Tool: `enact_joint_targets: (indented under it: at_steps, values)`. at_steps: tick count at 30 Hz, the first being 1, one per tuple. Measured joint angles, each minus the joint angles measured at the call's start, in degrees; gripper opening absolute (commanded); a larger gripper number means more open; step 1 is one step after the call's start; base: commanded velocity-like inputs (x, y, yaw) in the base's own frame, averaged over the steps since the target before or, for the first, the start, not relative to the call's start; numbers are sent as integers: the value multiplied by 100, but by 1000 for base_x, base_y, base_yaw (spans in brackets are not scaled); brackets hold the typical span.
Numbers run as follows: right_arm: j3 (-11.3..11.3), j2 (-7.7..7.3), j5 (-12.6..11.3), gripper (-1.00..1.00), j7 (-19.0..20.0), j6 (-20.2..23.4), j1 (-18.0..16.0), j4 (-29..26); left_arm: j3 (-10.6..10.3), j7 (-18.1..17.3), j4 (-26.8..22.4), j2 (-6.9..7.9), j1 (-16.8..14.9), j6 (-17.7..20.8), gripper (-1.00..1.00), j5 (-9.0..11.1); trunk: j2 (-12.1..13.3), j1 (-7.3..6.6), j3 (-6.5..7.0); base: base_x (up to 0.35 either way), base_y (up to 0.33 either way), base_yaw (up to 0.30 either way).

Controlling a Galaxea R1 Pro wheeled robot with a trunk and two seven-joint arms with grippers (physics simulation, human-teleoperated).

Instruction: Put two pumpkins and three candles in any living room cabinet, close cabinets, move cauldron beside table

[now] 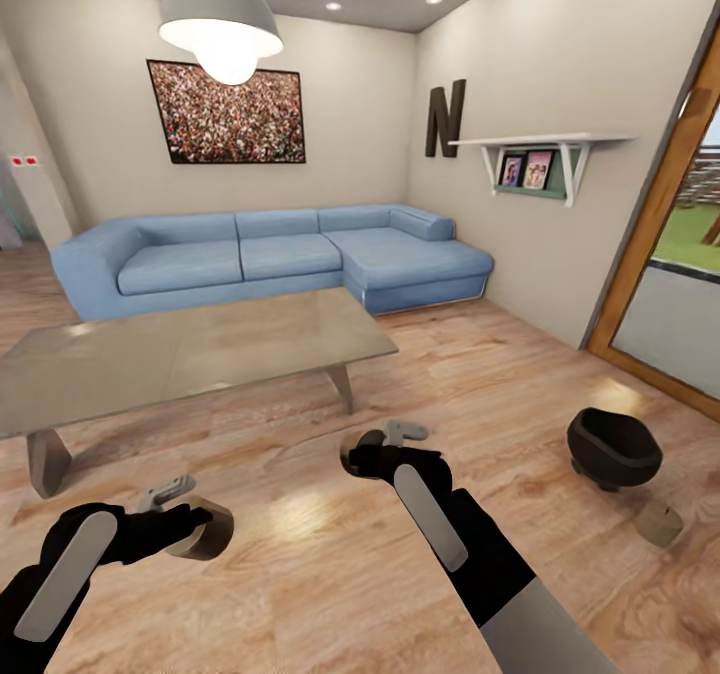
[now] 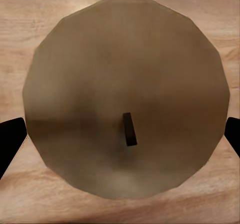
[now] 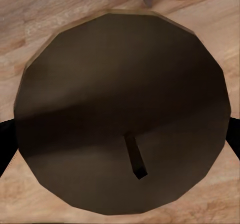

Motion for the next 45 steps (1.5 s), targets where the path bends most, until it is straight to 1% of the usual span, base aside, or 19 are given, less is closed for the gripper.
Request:
enact_joint_targets:
  at_steps: [19, 42, 45]
  values:
    - [9, 0, -3, -100, 2, -2, 0, -3, -1, 0, 0, -1, 0, 2, -100, -8, 762, -417, 341, 0, 0, 284]
    - [17, 0, 4, -100, 72, -4, 0, -19, -15, -1, 1, 0, -1, -1, -100, 6, 1685, -923, 754, 0, 0, 13]
    - [17, 0, 4, -100, 68, -4, 0, -22, -12, 0, -3, 57, -5, 5, -100, -23, 1805, -989, 808, 0, 0, 0]
